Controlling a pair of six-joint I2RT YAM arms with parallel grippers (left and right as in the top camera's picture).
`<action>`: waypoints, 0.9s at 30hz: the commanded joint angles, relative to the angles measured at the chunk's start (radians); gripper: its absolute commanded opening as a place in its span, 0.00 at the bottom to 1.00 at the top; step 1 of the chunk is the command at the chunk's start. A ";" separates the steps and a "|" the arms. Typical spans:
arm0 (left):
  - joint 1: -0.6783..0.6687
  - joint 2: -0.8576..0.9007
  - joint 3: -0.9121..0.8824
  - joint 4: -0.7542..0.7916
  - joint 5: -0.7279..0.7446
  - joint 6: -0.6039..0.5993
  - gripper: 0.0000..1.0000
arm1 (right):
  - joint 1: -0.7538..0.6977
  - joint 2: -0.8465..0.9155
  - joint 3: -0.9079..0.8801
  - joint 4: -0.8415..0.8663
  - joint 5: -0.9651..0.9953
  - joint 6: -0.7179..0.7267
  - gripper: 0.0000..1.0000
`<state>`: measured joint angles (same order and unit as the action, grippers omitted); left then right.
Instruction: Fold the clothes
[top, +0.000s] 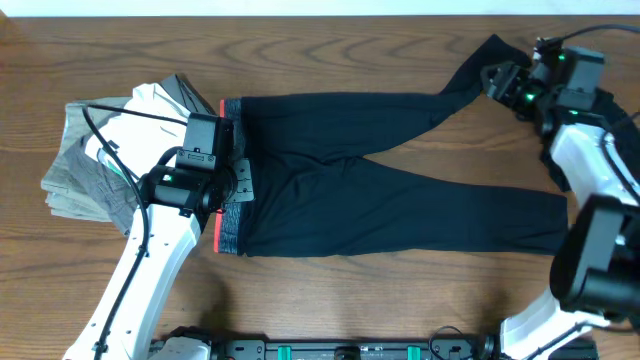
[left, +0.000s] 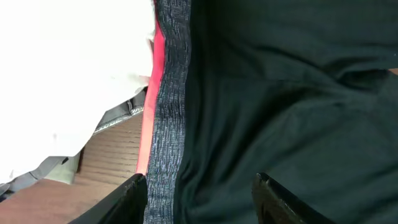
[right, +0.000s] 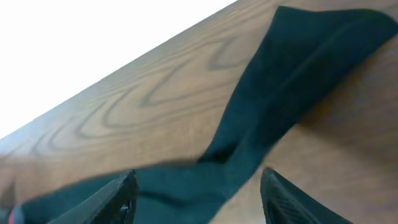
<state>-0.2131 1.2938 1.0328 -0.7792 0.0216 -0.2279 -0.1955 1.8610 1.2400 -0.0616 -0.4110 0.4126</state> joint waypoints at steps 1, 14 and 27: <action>0.000 -0.005 0.013 0.000 0.008 0.018 0.57 | 0.013 0.094 0.021 0.048 0.106 0.093 0.62; 0.000 -0.005 0.013 0.000 0.049 0.017 0.57 | 0.020 0.381 0.141 0.259 0.025 0.259 0.46; 0.000 -0.005 0.013 0.000 0.049 0.048 0.57 | -0.122 0.140 0.142 0.284 -0.404 0.200 0.01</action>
<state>-0.2131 1.2938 1.0328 -0.7799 0.0689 -0.2184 -0.2714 2.1479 1.3613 0.2298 -0.6201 0.6525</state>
